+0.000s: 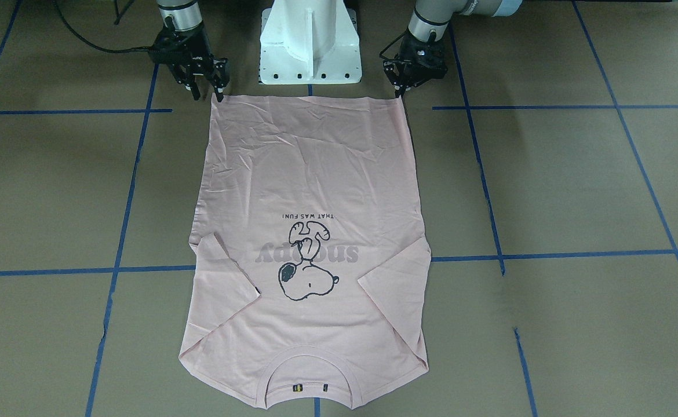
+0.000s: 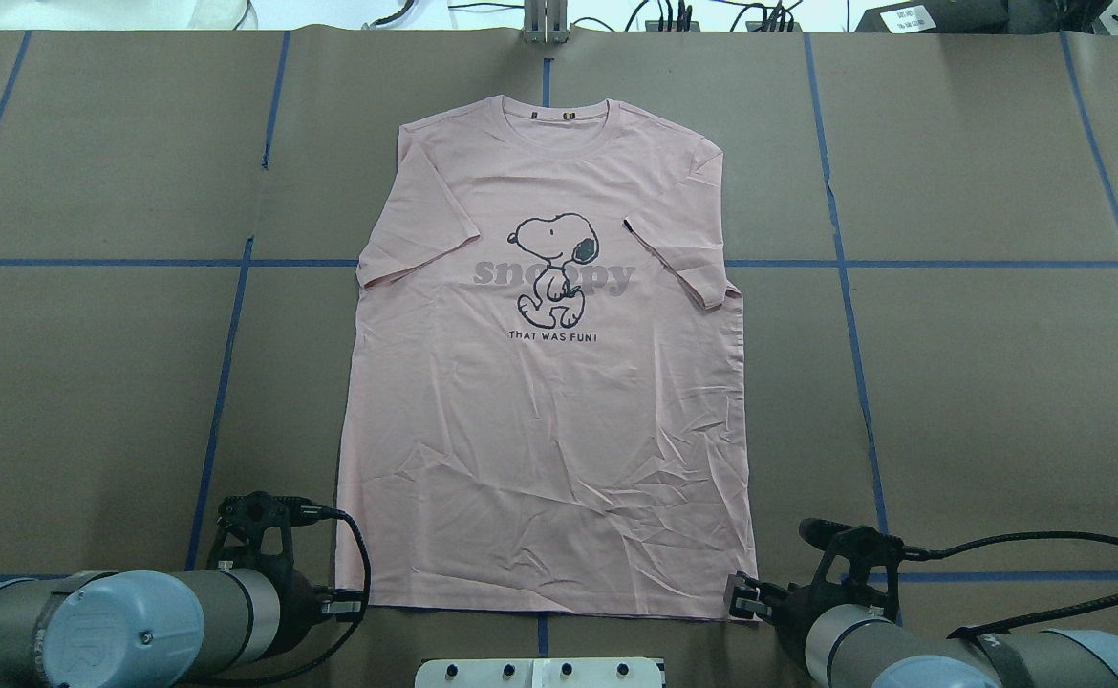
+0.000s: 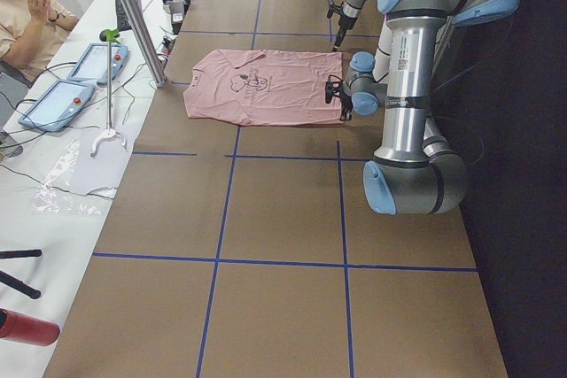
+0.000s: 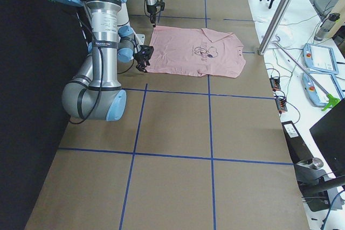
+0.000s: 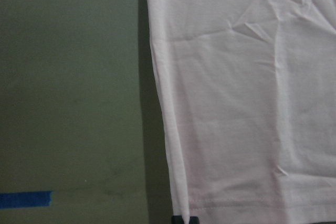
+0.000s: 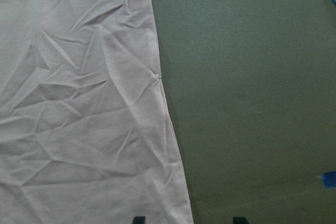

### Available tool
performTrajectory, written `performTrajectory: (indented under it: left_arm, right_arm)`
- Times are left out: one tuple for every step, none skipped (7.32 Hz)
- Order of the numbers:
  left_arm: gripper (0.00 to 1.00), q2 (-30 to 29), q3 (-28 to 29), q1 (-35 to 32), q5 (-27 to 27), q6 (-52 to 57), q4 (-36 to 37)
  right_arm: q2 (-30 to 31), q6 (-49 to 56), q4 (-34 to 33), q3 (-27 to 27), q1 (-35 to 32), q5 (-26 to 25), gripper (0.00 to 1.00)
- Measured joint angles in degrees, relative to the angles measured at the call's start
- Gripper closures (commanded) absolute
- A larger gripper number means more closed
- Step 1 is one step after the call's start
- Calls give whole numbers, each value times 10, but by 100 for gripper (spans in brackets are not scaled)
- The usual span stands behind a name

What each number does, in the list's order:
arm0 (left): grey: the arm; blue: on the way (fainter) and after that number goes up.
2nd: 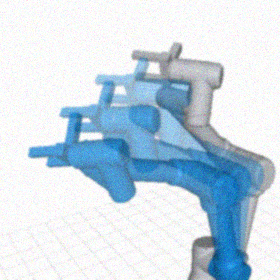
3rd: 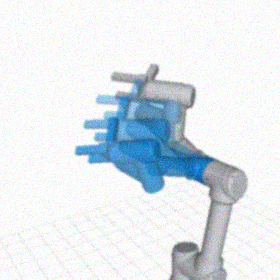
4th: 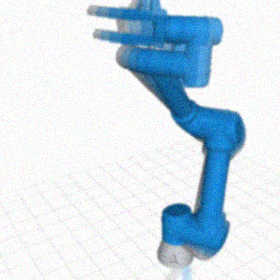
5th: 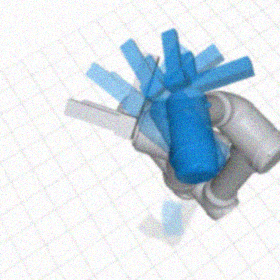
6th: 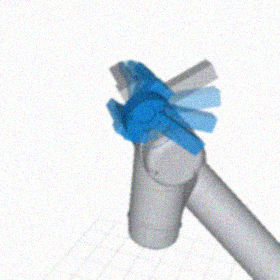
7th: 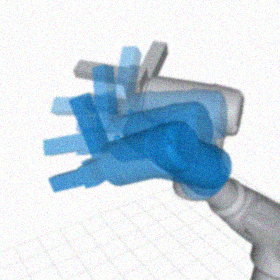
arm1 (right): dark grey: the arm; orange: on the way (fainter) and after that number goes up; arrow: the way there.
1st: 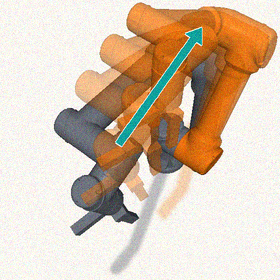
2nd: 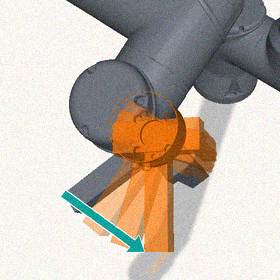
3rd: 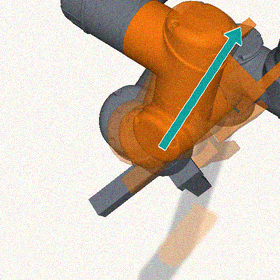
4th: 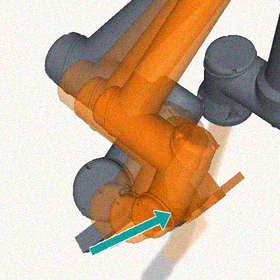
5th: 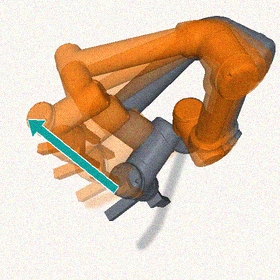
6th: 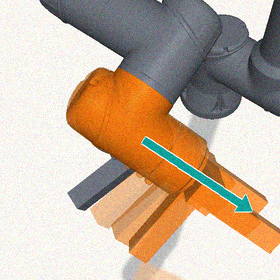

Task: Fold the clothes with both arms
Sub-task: 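Grasp the hem corners with both grippers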

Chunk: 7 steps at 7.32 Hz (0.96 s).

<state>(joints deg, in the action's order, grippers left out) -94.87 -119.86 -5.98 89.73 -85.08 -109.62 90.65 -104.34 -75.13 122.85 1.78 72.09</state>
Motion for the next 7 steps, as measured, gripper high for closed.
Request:
performTrajectory:
  left_arm:
    - [100, 0, -1, 0, 1, 0, -1]
    - [100, 0, -1, 0, 2, -1, -2]
    - [100, 0, -1, 0, 2, -1, -3]
    - [100, -1, 0, 1, 1, -5, -4]
    - [100, 0, 0, 2, 0, -12, -4]
    - [100, 0, 0, 2, 0, -17, -4]
    - [100, 0, 1, 2, -1, -18, -4]
  right_arm:
    - [-5, -1, 0, -9, 1, -1, 38]
    - [-7, -1, 0, -15, 3, -2, 42]
    - [-9, -1, 0, -19, 4, -2, 47]
    - [-9, -2, 0, -20, 7, -2, 47]
    - [-9, -2, 0, -20, 9, -3, 50]
    - [-9, -2, 0, -20, 12, -3, 62]
    - [-9, -2, 0, -20, 15, -3, 71]
